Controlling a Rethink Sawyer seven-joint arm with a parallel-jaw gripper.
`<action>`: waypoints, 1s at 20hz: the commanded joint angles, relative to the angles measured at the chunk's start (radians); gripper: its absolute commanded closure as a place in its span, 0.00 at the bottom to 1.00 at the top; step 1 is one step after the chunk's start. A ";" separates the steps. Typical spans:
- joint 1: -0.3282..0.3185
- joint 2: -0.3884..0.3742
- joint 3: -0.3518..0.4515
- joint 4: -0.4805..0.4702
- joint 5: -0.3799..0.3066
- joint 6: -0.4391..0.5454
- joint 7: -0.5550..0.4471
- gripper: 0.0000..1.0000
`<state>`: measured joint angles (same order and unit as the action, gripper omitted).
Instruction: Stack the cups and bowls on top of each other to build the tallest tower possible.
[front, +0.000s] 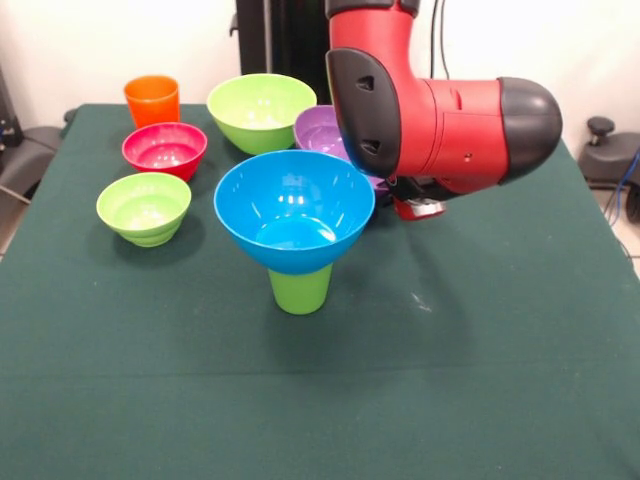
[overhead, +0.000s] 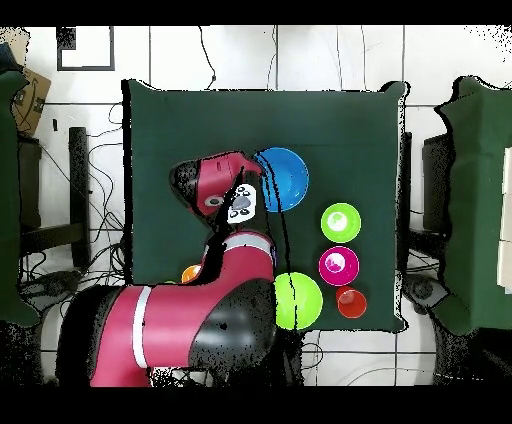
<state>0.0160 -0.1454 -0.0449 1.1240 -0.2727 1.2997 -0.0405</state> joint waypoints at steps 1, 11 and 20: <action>0.009 -0.057 0.039 0.006 -0.002 0.011 0.223 1.00; 0.018 -0.101 0.003 0.018 -0.026 0.056 0.207 1.00; 0.021 -0.139 -0.038 0.023 -0.041 0.130 0.188 1.00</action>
<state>0.0210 -0.2489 -0.0934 1.1267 -0.2727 1.3200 -0.0405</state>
